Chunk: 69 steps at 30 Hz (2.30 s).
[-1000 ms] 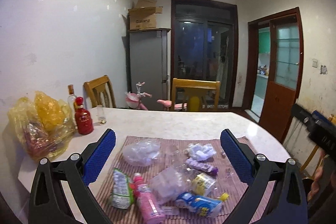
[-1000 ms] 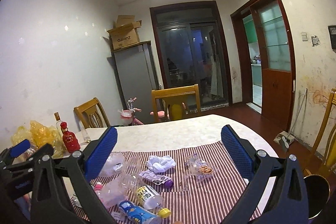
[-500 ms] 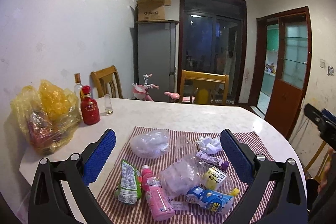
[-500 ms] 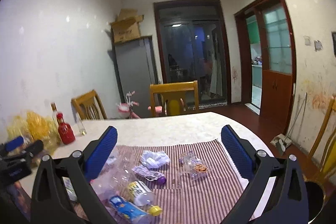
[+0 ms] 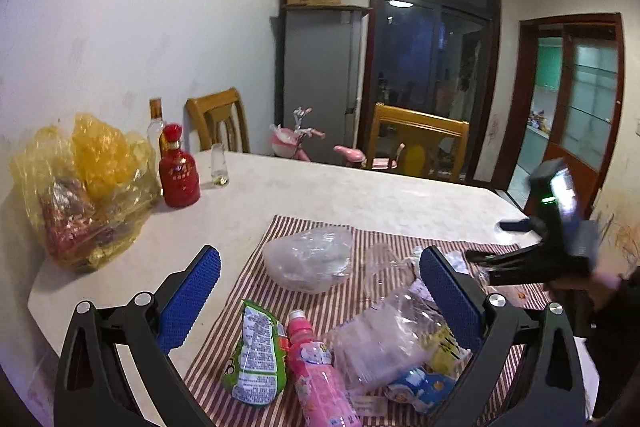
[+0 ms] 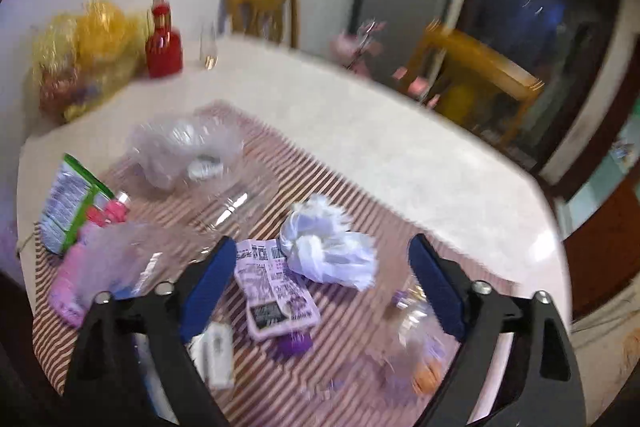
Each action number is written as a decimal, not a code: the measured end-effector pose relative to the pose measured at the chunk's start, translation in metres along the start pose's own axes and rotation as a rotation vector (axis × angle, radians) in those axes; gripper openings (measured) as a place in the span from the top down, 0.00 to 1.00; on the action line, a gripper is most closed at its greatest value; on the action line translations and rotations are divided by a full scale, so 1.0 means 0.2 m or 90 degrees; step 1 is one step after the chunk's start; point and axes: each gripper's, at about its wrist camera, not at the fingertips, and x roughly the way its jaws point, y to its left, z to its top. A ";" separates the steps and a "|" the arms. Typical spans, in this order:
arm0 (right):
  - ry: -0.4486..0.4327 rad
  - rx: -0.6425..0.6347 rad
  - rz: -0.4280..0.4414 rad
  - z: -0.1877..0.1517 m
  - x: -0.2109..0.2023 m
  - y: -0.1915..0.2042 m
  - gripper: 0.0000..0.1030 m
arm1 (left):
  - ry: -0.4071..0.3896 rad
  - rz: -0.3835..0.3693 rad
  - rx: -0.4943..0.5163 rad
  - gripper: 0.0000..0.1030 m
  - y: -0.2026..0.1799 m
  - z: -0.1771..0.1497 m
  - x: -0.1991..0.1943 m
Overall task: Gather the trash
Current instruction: 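Grasp the crumpled white tissue with the right gripper while the left gripper grasps the clear plastic bag, then carry tissue and plastic bag to the black bin and open both grippers over it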
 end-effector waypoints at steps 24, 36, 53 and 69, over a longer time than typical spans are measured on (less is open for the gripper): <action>0.103 0.120 0.058 0.01 0.39 -0.10 0.73 | 0.081 -0.058 0.047 0.06 0.08 0.02 0.32; -0.005 0.160 0.047 0.03 -0.02 -0.17 0.72 | 0.400 -0.061 0.363 0.08 0.02 -0.08 1.44; -0.036 0.192 0.043 0.00 -0.10 -0.19 0.71 | 0.374 -0.161 0.307 0.82 0.02 0.09 1.35; -0.139 0.385 -0.094 -0.73 -0.87 -0.42 0.71 | 0.164 -0.449 0.341 0.82 -0.90 0.10 0.37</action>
